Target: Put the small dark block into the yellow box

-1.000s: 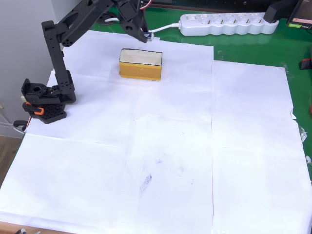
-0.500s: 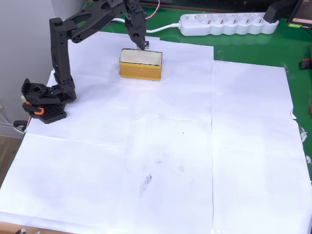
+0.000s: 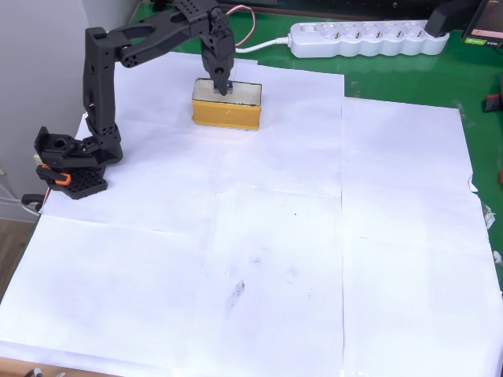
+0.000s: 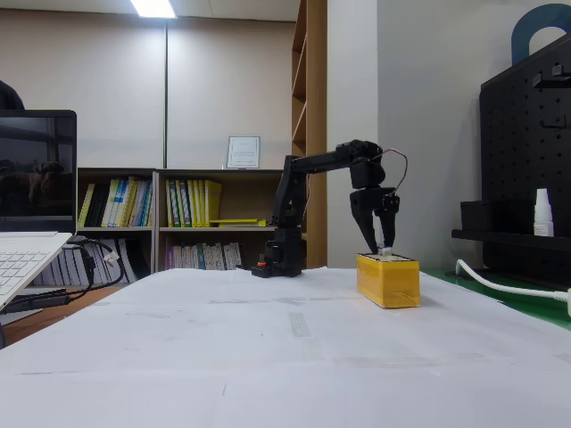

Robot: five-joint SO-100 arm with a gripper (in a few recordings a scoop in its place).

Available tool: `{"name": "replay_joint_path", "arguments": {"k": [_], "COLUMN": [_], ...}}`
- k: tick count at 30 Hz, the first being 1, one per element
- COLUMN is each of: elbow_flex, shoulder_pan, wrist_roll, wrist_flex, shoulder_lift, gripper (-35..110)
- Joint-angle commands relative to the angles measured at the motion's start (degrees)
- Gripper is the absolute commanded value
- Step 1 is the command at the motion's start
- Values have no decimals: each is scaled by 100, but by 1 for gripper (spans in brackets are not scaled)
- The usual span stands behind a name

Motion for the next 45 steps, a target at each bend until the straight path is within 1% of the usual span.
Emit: {"name": "replay_joint_path", "arguments": {"k": [1, 2, 5, 7, 8, 11, 13, 18, 20, 25, 27, 29, 35, 36, 39, 42, 45], "elbow_flex": [149, 149, 141, 141, 149, 272, 325, 316, 316, -18, -606, -1556, -4597, -5071, -6354, -7541, -8684], "shoulder_pan": [9, 18, 35, 44, 44, 79, 141, 396, 545, 1063, 1345, 1661, 2426, 2514, 2672, 2733, 2874], "wrist_roll": [-26, -35, -70, -123, -114, -88, -79, -475, -483, -677, -756, -1002, -1521, -1582, -1749, -1758, -2039], "wrist_flex": [35, 53, 62, 9, -35, -79, -70, -220, -299, 97, 202, 229, -334, -413, -475, -316, -202], "shoulder_lift": [-9, 9, 18, 18, 0, -123, -413, -1301, -1740, -3023, -3656, -4368, -6390, -6750, -7945, -9167, -10160], "gripper": [12, 13, 30, 31, 34, 34, 38, 38, 38, 38, 36, 27, 8, 8, 0, 0, 0]}}
